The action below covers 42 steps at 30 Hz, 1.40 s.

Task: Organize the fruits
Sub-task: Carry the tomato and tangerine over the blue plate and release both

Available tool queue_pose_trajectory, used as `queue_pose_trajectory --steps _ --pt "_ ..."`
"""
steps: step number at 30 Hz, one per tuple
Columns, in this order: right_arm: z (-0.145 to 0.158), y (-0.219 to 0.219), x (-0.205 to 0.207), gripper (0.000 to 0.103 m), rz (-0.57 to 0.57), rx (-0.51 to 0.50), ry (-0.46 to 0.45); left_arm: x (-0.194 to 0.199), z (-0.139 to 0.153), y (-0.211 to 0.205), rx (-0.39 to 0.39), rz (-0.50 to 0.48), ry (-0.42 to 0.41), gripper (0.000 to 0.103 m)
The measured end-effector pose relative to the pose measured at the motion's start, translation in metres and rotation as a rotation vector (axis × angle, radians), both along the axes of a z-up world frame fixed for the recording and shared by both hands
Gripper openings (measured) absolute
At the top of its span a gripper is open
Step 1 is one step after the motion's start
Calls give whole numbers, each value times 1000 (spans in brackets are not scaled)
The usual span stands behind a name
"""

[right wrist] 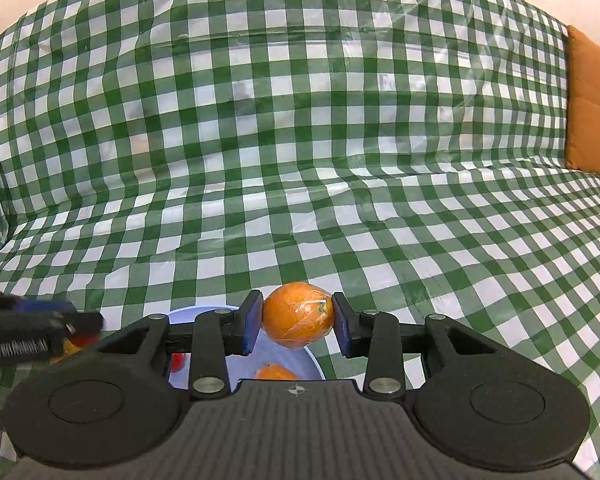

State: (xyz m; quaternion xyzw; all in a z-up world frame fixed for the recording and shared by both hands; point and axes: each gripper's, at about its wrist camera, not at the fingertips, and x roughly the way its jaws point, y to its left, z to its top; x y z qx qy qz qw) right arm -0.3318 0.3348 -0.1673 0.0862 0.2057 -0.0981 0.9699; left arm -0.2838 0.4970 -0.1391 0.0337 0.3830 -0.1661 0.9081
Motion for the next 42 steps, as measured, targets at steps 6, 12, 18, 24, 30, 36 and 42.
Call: queue_pose_trajectory --steps 6,12,18,24,30,36,42 --pt "0 3 4 39 24 -8 2 -10 -9 -22 25 -90 21 32" --pt "2 4 4 39 52 -21 -4 -14 -13 -31 35 -120 26 32" --pt "1 6 4 39 58 -25 0 -14 -15 -33 42 -133 29 32" --pt "1 6 4 39 69 -30 -2 -14 -14 -31 41 -132 29 32" --pt "1 7 3 39 76 -39 -4 -14 -14 -32 43 -134 30 32" --pt "1 8 2 39 88 -42 -4 -13 -14 -31 40 -133 30 33" --pt "2 9 2 47 90 -62 -9 -11 -10 -28 18 -115 25 35"
